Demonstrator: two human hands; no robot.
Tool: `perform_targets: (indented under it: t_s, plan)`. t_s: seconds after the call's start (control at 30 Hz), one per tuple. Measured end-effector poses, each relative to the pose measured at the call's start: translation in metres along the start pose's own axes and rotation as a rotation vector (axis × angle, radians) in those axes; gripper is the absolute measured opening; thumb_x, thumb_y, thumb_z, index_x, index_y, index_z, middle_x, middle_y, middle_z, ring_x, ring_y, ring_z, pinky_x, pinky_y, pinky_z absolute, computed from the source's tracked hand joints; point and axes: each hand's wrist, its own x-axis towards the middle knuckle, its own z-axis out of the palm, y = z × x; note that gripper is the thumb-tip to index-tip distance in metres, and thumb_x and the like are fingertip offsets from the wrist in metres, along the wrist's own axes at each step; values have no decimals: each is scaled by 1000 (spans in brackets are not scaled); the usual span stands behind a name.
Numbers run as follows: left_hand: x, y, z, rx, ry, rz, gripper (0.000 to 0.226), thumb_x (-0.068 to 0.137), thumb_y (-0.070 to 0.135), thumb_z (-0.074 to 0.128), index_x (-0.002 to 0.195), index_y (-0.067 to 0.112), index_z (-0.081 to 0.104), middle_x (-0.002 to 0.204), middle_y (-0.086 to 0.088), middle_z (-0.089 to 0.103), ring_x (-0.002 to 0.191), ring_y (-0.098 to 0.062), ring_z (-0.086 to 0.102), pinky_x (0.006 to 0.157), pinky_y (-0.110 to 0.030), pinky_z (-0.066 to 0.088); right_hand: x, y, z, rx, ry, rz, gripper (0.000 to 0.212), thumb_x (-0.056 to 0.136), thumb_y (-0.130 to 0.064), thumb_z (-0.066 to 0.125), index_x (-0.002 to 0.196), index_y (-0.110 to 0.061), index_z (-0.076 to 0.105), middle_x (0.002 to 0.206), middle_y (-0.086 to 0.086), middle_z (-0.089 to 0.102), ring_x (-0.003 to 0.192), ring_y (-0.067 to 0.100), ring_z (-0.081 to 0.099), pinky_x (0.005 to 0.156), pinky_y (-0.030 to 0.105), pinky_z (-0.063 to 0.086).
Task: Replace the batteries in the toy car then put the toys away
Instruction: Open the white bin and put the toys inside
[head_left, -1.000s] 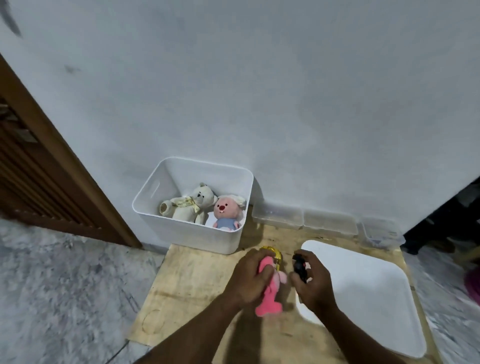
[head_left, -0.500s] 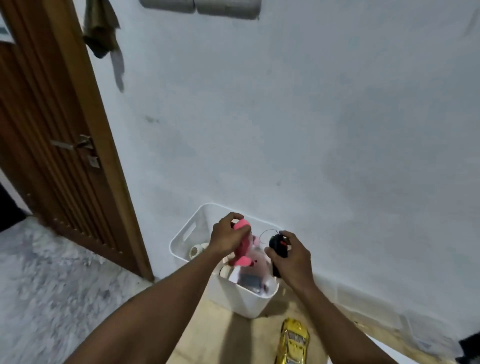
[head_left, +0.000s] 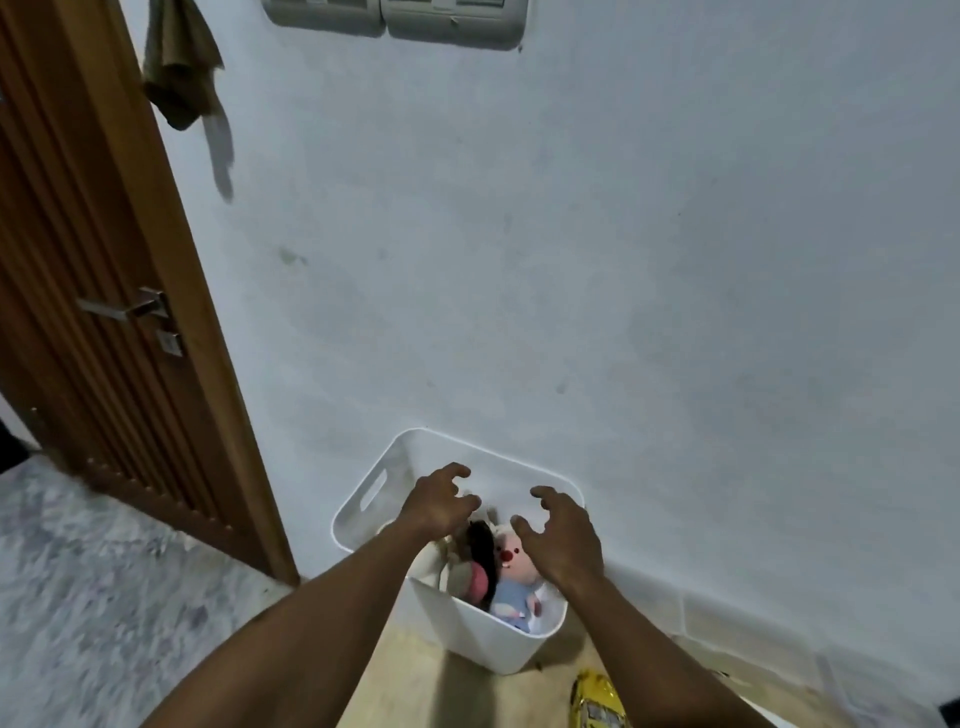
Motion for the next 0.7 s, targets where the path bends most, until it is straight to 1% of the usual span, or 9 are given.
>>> perform_targets:
  t_s: [0.17,0.23,0.3,0.4,0.47,0.53,0.6,0.67,0.7]
  plan:
    - [-25,25,41,-74,61,87,25,86,25,66,110,28,68,92,3,71,83,-16,68,82,-28,53,-18,32,-32,157,306,-55,23,87,-31,70,110,-31,67,99,-15,68,74,3,59,65,14,42]
    - [-43,44,65,-138,84,161,18,86,21,64,101,29,71,84,8,70,72,-7,65,76,-24,53,-31,56,-53,227,448,-64,16,87,-23,71,103,-27,70,92,-14,70,70,5,62,65,16,48]
    - [-64,65,94,-198,85,240,17,88,16,62,94,29,72,79,11,69,65,0,62,64,-12,47,-48,89,-75,256,558,-19,13,88,-18,70,100,-24,72,89,-12,71,72,6,64,65,17,51]
    - [-97,81,151,-258,22,296,27,87,9,61,80,34,69,74,20,69,70,3,63,68,-18,51,-83,152,-103,260,648,117,14,88,-10,68,96,-20,73,87,-6,73,70,9,65,67,28,54]
    - [-114,83,192,-267,-88,241,25,85,11,61,76,33,70,77,18,71,71,-2,65,71,-27,55,-111,200,-118,176,654,213,14,88,-8,66,97,-16,73,88,0,74,70,12,65,71,29,52]
    - [-130,80,226,-251,-177,130,15,85,15,65,82,28,72,82,12,71,78,-10,67,74,-27,55,-140,249,-127,65,653,294,15,88,-8,63,97,-16,73,91,6,74,74,19,65,74,28,49]
    - [-143,68,262,-196,-266,2,6,81,26,71,85,29,68,88,12,69,84,-11,65,74,-22,52,-171,297,-135,43,617,406,30,83,-6,69,96,-33,69,89,6,72,72,21,64,69,27,49]
    - [-146,44,298,-102,-373,-119,26,68,37,69,91,27,62,103,3,68,95,-17,65,83,-28,54,-199,337,-142,97,583,509,54,76,-5,77,93,-53,59,89,5,67,73,15,62,67,21,50]
    - [-141,25,315,0,-411,-131,44,60,44,65,100,25,62,113,-1,65,106,-20,63,91,-30,51,-208,348,-146,103,545,584,54,76,-7,77,95,-54,57,95,7,67,81,14,62,75,21,50]
